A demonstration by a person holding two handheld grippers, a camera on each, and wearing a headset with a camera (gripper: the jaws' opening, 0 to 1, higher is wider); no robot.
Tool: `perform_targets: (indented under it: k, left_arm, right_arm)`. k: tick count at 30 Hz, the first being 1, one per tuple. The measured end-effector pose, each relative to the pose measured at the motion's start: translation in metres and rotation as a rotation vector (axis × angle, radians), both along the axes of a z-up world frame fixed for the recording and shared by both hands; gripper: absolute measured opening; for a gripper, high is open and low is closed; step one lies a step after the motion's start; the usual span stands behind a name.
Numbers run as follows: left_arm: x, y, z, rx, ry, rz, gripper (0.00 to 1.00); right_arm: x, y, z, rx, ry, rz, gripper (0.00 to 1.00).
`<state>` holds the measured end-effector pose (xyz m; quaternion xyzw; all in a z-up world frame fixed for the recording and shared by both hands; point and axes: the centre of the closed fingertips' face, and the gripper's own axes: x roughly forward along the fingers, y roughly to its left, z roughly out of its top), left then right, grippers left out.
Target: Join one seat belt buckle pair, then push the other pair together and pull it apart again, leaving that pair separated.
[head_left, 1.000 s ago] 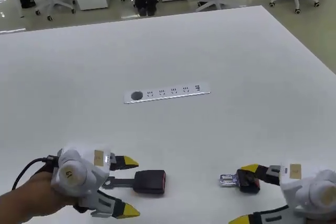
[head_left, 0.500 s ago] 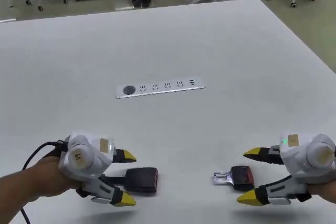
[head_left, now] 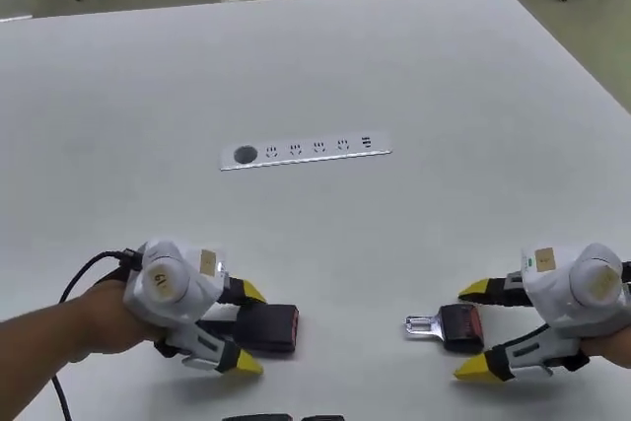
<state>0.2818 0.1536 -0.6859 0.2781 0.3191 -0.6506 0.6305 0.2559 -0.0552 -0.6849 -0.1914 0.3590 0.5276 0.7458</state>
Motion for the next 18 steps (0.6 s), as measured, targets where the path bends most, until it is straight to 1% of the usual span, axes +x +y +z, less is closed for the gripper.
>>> perform_targets:
  k: [1,3,4,6,8,9,11,13,15,18]
  left_arm:
    - [0.001,0.000,-0.002,0.001,0.009,0.009,0.49]
    - [0.000,-0.003,0.000,-0.014,0.003,0.005,0.49]
    - [0.000,-0.003,0.000,-0.011,0.003,0.002,0.48]
    - [0.002,-0.001,-0.002,-0.008,-0.009,-0.008,0.47]
    - [0.004,-0.001,-0.003,-0.006,-0.021,-0.003,0.44]
    - [0.005,-0.001,-0.003,-0.001,-0.032,-0.006,0.42]
    - [0.007,-0.001,-0.003,-0.004,-0.033,0.000,0.39]
    - [0.009,0.000,-0.005,-0.001,-0.031,0.010,0.37]
    - [0.009,-0.001,-0.005,0.003,-0.031,0.016,0.37]
    - [0.010,-0.002,-0.004,0.001,-0.033,0.029,0.36]
  right_arm:
    - [0.000,0.001,0.000,0.000,-0.011,0.012,0.58]
    - [0.002,-0.001,-0.001,-0.001,-0.014,0.008,0.57]
    - [0.003,-0.001,-0.001,0.003,-0.012,0.003,0.56]
    - [0.004,-0.002,-0.001,0.002,-0.020,0.006,0.53]
    - [0.005,-0.005,-0.002,-0.003,-0.021,0.014,0.48]
    - [0.007,-0.007,-0.003,-0.019,-0.031,0.017,0.44]
    - [0.011,-0.007,-0.003,-0.022,-0.032,0.008,0.36]
    - [0.013,-0.007,-0.009,-0.029,-0.038,0.019,0.35]
    - [0.016,-0.009,-0.011,-0.032,-0.030,0.016,0.35]
    - [0.015,-0.008,-0.013,-0.041,-0.030,0.030,0.34]
